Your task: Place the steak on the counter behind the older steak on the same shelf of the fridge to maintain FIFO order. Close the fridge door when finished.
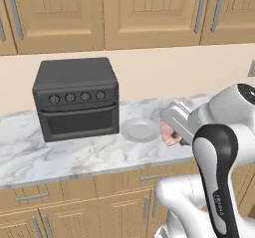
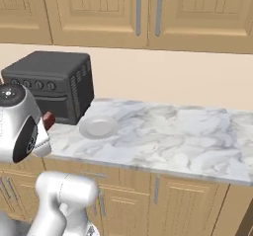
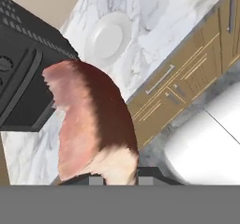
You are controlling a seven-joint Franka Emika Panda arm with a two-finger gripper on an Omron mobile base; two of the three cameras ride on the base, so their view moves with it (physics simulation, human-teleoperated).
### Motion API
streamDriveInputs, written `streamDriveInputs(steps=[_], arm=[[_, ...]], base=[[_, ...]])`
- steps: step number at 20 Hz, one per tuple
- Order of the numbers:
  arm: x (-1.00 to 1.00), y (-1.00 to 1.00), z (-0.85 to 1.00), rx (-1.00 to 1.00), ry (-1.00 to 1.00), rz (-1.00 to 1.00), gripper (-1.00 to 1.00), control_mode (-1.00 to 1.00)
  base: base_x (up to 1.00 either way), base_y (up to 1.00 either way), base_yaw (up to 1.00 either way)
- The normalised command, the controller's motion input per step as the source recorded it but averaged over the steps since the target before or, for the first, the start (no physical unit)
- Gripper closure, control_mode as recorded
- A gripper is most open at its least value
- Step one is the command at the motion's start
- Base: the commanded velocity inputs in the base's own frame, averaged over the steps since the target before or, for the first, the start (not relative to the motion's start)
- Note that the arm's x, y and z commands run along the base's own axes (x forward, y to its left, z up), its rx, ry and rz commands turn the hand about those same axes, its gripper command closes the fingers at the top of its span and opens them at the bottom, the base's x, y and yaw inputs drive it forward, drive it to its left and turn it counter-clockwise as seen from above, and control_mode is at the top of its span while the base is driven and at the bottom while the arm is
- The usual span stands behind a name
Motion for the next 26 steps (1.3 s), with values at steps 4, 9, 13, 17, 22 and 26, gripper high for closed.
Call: streamDriveInputs(steps=[4, 9, 13, 17, 22, 26], arm=[[0.00, 0.00, 0.00, 0.00, 0.00, 0.00, 1.00, 1.00], [0.00, 0.00, 0.00, 0.00, 0.00, 0.00, 1.00, 1.00], [0.00, 0.00, 0.00, 0.00, 0.00, 0.00, 1.00, 1.00], [0.00, 0.00, 0.00, 0.00, 0.00, 0.00, 1.00, 1.00], [0.00, 0.00, 0.00, 0.00, 0.00, 0.00, 1.00, 1.00], [0.00, 0.00, 0.00, 0.00, 0.00, 0.00, 1.00, 1.00]], base=[[-0.96, 0.49, -0.02], [-0.78, 0.44, 0.00], [-0.76, 0.46, 0.00], [-0.79, 0.46, 0.00], [-0.95, 0.68, 0.06], [-0.98, 0.76, 0.23]])
